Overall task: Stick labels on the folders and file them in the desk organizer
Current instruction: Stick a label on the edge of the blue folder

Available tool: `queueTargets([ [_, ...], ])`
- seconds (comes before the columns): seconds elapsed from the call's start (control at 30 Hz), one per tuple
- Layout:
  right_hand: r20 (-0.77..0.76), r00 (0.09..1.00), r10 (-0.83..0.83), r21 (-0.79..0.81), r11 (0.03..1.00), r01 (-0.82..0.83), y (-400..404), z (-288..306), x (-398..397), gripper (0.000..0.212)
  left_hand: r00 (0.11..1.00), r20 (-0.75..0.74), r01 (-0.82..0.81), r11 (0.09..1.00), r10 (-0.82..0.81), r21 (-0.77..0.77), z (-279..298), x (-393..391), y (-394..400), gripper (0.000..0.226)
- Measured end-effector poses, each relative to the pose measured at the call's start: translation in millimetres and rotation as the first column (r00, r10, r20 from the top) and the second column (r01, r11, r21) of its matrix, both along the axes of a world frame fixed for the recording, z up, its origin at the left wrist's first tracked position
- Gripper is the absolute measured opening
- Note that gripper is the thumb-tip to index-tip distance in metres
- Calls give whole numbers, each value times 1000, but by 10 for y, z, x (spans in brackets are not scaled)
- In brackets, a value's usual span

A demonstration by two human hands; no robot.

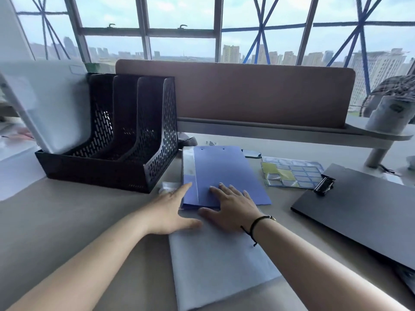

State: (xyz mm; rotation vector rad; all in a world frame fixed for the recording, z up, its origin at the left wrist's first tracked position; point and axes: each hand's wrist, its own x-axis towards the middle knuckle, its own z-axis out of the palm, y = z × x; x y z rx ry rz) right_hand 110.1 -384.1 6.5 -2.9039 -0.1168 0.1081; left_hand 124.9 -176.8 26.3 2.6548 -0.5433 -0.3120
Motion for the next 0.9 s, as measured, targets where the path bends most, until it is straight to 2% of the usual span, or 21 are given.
queueTargets([
  [0.03,-1,1000,-4,2,1000,4,-1,-12,-1,87,1000,-14,-14,999,14,-49,8,28,-24,128],
  [0.1,-5,1000,-12,20,1000,12,-14,-36,-12,90,990,-92,-125,953,104,-276,34,84,-117,112],
  [0.13,-6,1000,-13,30,999,14,-19,-48,-23,91,973,-148,-225,880,178,-419,43,119,-169,102],
  [0.2,-2,1000,-13,36,999,14,-17,-50,-35,92,907,-275,-421,654,319,-629,64,177,-269,82],
  [0.23,2,1000,-13,36,999,13,-16,-41,-35,92,873,-332,-483,545,356,-685,76,196,-315,70],
  [0.3,7,1000,-13,35,999,12,-15,-19,-18,92,830,-392,-540,400,396,-740,110,233,-395,49],
  [0.43,3,1000,-13,39,999,13,-22,0,19,92,751,-460,-602,204,475,-772,160,369,-438,44],
  [0.5,8,1000,-15,46,999,15,-21,-11,33,85,727,-490,-636,203,481,-744,132,421,-406,49],
  [0.57,48,999,-15,67,998,12,-21,-28,43,72,743,-494,-643,276,452,-714,76,454,-364,63],
  [0.63,117,993,-10,77,997,1,-47,-20,60,62,755,-500,-640,308,425,-704,84,451,-336,72],
  [0.77,208,977,-49,113,993,26,-184,141,46,69,796,-501,-598,309,339,-740,289,341,-283,74],
  [0.83,283,959,-29,82,997,6,-251,213,-51,61,844,-441,-533,393,305,-750,380,231,-242,74],
  [0.9,340,940,23,34,999,-36,-291,262,-216,52,897,-337,-441,535,287,-720,396,129,-173,71],
])
